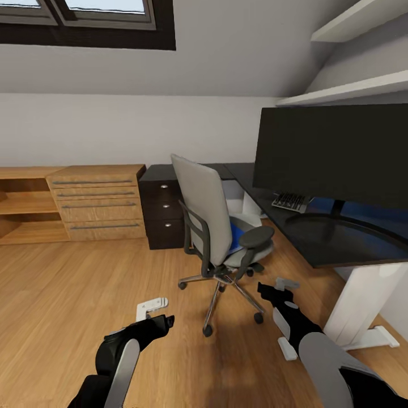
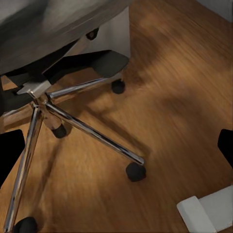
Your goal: In the bedroom, organize the workspace by keeping the computer under the desk, ensuring the monitor is on the desk, placing the keyboard on the desk next to the monitor, placing the mouse on the desk next to the keyboard, moving the folder from the swivel chair onto the desk next to the mouse, stacking the notebook on top of the folder with the pen on top of the notebook, and positioning the swivel chair next to the desk.
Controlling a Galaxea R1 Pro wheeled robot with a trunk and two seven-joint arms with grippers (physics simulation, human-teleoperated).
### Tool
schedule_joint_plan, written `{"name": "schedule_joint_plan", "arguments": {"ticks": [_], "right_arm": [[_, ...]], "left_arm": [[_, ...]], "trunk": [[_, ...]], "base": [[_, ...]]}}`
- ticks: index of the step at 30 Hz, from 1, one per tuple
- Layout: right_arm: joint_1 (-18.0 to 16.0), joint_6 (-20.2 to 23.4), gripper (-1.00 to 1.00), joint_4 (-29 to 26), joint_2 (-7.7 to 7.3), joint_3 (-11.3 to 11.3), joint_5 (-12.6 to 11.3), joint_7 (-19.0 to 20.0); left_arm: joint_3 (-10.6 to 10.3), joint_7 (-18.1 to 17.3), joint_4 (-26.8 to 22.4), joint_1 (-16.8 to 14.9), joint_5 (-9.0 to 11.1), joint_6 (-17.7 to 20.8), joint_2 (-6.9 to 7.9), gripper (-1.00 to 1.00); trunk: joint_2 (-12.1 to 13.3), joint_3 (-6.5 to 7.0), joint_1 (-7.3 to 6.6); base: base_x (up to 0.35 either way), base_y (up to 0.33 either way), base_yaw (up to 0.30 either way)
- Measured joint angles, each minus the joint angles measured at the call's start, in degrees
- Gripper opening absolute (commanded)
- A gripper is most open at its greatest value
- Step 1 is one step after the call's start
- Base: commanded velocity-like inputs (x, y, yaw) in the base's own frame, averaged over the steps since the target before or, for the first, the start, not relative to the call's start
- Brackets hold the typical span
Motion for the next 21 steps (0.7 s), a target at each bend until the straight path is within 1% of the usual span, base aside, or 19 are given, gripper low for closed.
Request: {"name": "schedule_joint_plan", "arguments": {"ticks": [2,3,4,5,6,7,11,21], "right_arm": [[0.03,-0.34,1.0,-0.42,0.02,0.01,-0.11,0.0],[0.06,-0.96,1.0,-1.28,0.09,0.05,-0.3,-0.01],[0.06,-1.02,1.0,-1.4,0.1,0.04,-0.32,-0.03],[0.07,-1.1,1.0,-1.72,0.12,0.07,-0.32,-0.05],[0.07,-1.11,1.0,-1.87,0.13,0.09,-0.32,-0.07],[0.07,-1.11,1.0,-1.89,0.15,0.1,-0.31,-0.08],[0.07,-1.11,1.0,-1.98,0.14,0.11,-0.28,-0.14],[0.11,-1.23,1.0,-2.0,0.38,0.11,-0.35,-0.14]], "left_arm": [[0.59,-0.01,0.19,-0.16,0.65,0.91,0.0,1.0],[2.05,-0.1,0.29,-0.38,3.11,2.51,0.2,1.0],[2.24,-0.11,0.3,-0.4,3.43,2.63,0.38,1.0],[2.81,-0.12,0.35,-0.43,3.75,2.81,1.09,1.0],[3.82,-0.18,0.48,-0.47,3.97,2.92,2.01,1.0],[4.22,-0.17,0.51,-0.48,4.18,2.88,2.27,1.0],[4.7,-0.01,0.68,-0.52,4.26,2.71,2.57,1.0],[4.84,0.0,0.75,-0.52,4.1,2.61,2.8,1.0]], "trunk": [[-0.8,-0.36,0.44],[-1.2,-0.54,0.66],[-1.6,-0.72,0.88],[-2.01,-0.9,1.1],[-2.41,-1.08,1.32],[-2.81,-1.26,1.54],[-4.41,-1.98,2.42],[-8.42,-3.64,4.61]], "base": [[0.0,0.0,0.0],[0.0,0.0,0.0],[0.0,0.0,0.0],[0.0,0.0,0.0],[0.0,0.0,0.0],[0.0,0.0,0.0],[0.0,0.0,0.0],[0.0,0.0,0.0]]}}
